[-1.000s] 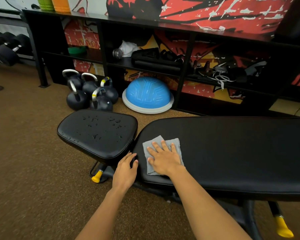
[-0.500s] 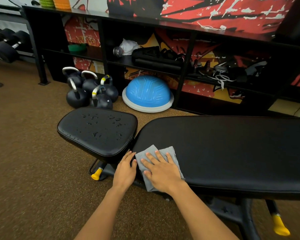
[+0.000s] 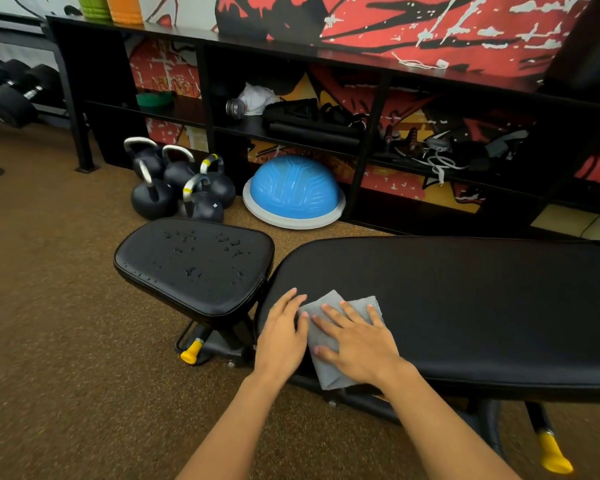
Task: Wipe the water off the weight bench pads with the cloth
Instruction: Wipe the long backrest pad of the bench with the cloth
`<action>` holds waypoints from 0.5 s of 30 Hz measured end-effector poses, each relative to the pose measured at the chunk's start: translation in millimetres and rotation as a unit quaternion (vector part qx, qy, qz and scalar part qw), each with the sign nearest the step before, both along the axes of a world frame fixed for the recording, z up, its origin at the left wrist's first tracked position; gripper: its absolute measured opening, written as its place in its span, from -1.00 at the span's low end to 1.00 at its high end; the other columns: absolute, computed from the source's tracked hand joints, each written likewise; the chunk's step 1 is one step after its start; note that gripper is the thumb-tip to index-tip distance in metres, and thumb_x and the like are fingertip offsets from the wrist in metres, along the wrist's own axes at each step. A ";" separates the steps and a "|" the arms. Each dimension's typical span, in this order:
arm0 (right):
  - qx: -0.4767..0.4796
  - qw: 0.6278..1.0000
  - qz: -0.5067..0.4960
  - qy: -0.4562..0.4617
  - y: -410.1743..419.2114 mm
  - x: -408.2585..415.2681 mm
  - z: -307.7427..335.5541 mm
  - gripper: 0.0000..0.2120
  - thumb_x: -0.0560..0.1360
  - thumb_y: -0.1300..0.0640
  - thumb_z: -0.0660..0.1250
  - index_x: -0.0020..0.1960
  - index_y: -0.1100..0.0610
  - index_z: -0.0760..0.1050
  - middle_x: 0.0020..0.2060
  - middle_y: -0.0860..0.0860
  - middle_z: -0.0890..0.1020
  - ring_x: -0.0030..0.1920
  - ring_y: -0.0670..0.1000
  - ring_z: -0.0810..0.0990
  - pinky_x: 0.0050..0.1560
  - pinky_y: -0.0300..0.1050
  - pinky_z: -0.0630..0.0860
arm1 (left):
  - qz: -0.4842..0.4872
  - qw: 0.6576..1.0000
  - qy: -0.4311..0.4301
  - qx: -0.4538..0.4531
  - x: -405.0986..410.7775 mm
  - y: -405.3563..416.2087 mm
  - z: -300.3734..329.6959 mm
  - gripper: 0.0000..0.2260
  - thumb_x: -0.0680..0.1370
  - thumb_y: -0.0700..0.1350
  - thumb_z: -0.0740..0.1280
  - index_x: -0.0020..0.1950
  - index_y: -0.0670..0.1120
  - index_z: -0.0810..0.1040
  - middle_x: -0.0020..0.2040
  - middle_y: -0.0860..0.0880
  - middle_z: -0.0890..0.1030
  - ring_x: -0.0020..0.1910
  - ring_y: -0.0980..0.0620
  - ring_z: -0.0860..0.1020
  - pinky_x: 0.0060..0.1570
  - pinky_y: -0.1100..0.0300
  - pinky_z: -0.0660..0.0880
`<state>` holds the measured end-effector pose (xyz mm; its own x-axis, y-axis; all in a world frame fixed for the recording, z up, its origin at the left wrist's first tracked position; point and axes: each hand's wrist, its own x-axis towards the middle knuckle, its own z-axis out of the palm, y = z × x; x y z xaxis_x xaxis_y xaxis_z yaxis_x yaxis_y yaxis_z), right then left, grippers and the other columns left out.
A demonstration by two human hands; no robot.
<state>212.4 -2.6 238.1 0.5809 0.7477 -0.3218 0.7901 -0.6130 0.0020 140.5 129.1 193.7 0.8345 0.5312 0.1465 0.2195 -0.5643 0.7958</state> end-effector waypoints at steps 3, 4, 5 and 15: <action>0.015 1.000 -0.020 0.003 5.5 10.1 -0.3 -0.46 0.59 -0.21 -0.08 0.53 -0.13 -0.07 0.54 -0.14 -0.08 0.54 -0.02 -0.19 0.47 0.22 -0.24 | -0.031 0.999 -0.029 0.000 10.3 -16.2 9.2 -0.66 0.62 -0.04 0.12 0.40 0.03 0.38 0.44 0.18 0.28 0.40 0.23 0.24 0.24 0.37 0.20; 0.009 1.000 -0.019 -0.003 8.6 13.3 -1.4 -0.46 0.60 -0.17 -0.07 0.54 -0.11 -0.08 0.55 -0.13 -0.08 0.54 -0.01 -0.19 0.47 0.23 -0.24 | -0.037 0.999 -0.031 0.002 13.2 -19.2 10.8 -0.66 0.62 -0.04 0.11 0.39 0.03 0.38 0.44 0.18 0.29 0.40 0.24 0.25 0.24 0.38 0.20; -0.003 1.000 -0.015 -0.011 12.6 16.4 -2.4 -0.46 0.60 -0.13 -0.05 0.54 -0.10 -0.09 0.55 -0.11 -0.09 0.54 0.01 -0.21 0.47 0.24 -0.24 | -0.040 0.999 -0.031 0.003 15.5 -20.6 11.9 -0.66 0.62 -0.04 0.10 0.39 0.03 0.39 0.44 0.18 0.29 0.40 0.24 0.24 0.25 0.36 0.21; -0.030 1.000 0.000 0.005 70.0 21.1 -17.7 -0.38 0.58 -0.08 0.05 0.54 -0.04 -0.15 0.55 -0.05 -0.16 0.52 0.11 -0.27 0.45 0.29 -0.28 | 0.010 1.000 -0.011 -0.006 6.1 15.7 0.5 -0.66 0.62 -0.08 0.14 0.40 0.00 0.39 0.43 0.10 0.34 0.41 0.17 0.26 0.27 0.33 0.20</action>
<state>233.5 67.4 220.4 0.5770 0.7268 -0.3726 0.7906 -0.6116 0.0312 146.5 144.7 194.2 0.8206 0.5493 0.1579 0.2136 -0.5510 0.8067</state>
